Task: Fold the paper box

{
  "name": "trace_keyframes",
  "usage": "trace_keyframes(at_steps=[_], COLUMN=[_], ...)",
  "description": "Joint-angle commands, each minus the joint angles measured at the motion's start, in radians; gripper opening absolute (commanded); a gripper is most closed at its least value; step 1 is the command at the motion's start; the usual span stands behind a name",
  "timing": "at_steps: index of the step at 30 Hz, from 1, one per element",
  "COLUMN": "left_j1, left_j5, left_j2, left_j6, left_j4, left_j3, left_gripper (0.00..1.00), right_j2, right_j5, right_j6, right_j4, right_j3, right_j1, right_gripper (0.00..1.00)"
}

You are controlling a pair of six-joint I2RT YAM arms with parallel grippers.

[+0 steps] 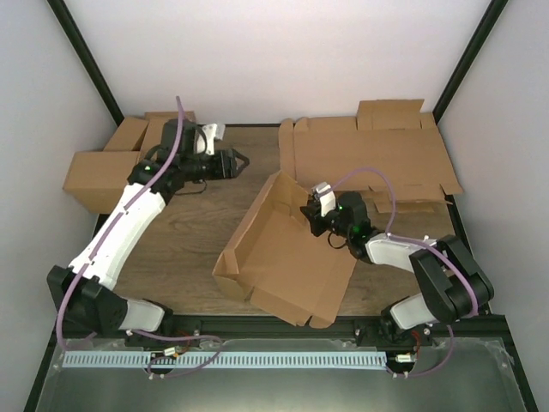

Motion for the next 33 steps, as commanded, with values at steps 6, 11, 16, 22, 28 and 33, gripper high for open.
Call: trace_keyframes(at_steps=[6, 11, 16, 22, 28, 33], left_j1=[-0.003, -0.031, -0.053, -0.053, -0.054, -0.055], left_j5=[0.285, 0.298, 0.281, 0.270, 0.256, 0.269], left_j2=[0.067, 0.099, 0.112, 0.157, 0.222, 0.242], left_j6=[-0.009, -0.005, 0.011, 0.033, 0.054, 0.077], left_j4=[0.077, 0.105, 0.095, 0.087, 0.066, 0.056], left_j3=[-0.205, -0.269, -0.287, -0.235, -0.191, -0.172], left_gripper=[0.63, 0.58, 0.58, 0.63, 0.59, 0.59], right_j2=[-0.001, -0.005, -0.012, -0.011, -0.005, 0.000], right_j5=[-0.022, -0.035, -0.048, -0.046, -0.052, -0.063], right_j6=[-0.019, -0.009, 0.012, 0.015, 0.020, 0.014], right_j4=[-0.053, -0.062, -0.065, -0.077, -0.087, -0.087], right_j3=[0.003, 0.002, -0.009, -0.001, 0.015, 0.025], right_j1=[0.014, 0.014, 0.014, 0.014, 0.014, 0.014], right_gripper=[0.02, 0.03, 0.04, 0.05, 0.07, 0.15])
